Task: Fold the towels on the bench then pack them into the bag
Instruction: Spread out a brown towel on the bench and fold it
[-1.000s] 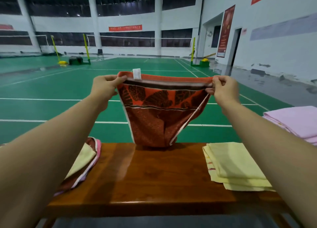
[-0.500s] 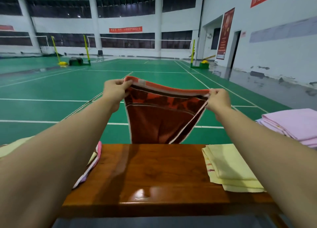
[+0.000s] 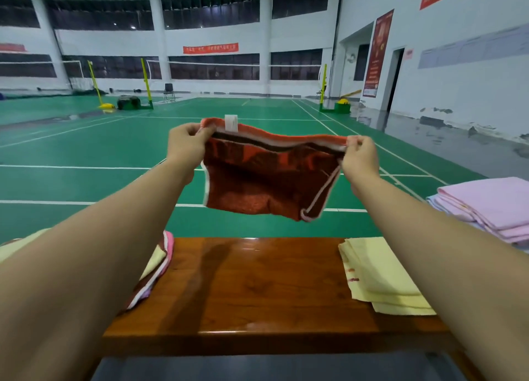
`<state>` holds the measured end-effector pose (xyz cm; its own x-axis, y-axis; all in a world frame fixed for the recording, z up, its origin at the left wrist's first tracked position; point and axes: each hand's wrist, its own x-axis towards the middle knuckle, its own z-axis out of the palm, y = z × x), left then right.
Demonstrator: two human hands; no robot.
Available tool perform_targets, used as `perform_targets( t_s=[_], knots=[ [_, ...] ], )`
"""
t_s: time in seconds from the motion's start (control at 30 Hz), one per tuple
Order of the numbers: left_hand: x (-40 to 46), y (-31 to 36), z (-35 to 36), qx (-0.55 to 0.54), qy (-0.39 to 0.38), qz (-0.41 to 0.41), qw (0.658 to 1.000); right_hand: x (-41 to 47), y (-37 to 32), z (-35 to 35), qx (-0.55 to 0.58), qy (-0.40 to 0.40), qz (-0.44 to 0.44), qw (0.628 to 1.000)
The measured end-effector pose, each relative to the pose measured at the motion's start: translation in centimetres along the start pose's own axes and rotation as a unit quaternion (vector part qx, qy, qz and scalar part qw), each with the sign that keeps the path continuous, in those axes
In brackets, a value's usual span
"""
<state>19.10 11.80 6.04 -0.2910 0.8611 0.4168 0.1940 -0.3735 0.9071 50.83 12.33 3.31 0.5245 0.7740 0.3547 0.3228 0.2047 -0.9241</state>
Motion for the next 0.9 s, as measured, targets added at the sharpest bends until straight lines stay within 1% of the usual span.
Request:
perform_targets(
  t_s=[0.17,0.23,0.37,0.43,0.57,0.63,0.77,0.9],
  knots=[
    [-0.6,-0.8,-1.1,0.006,-0.022,-0.028,0.999,-0.3,0.5,-0.9,-0.022,0.002,-0.006,1.0],
    [-0.8,-1.0,-1.3,-0.008,-0.025,-0.033,0.999,-0.7,0.6,-1.1,-0.023,0.001,-0.012,1.0],
    [-1.1,-0.5,-2.2,-0.035,-0.029,-0.038,0.998,-1.1,0.2,-1.6,0.006,-0.016,-0.025,1.0],
    [-1.2,0.0,-2.5,-0.054,-0.03,-0.031,0.998,-1.3,-0.4,-2.0,0.016,-0.016,-0.046,0.999],
    [-0.8,2.0,-3.2,-0.121,-0.019,0.006,0.992,-1.8,-2.7,-2.5,0.068,0.001,-0.118,0.991],
    [-0.7,2.7,-3.6,-0.113,-0.02,0.006,0.993,-2.1,-3.5,-2.6,0.062,0.004,-0.129,0.99],
    [-1.5,2.7,-4.5,-0.098,-0.03,-0.005,0.995,-3.0,-3.1,-3.0,0.058,-0.009,-0.123,0.991],
    [-2.6,2.7,-5.3,-0.071,-0.041,-0.001,0.997,-4.0,-3.0,-3.7,0.017,0.008,-0.139,0.99]
  ],
)
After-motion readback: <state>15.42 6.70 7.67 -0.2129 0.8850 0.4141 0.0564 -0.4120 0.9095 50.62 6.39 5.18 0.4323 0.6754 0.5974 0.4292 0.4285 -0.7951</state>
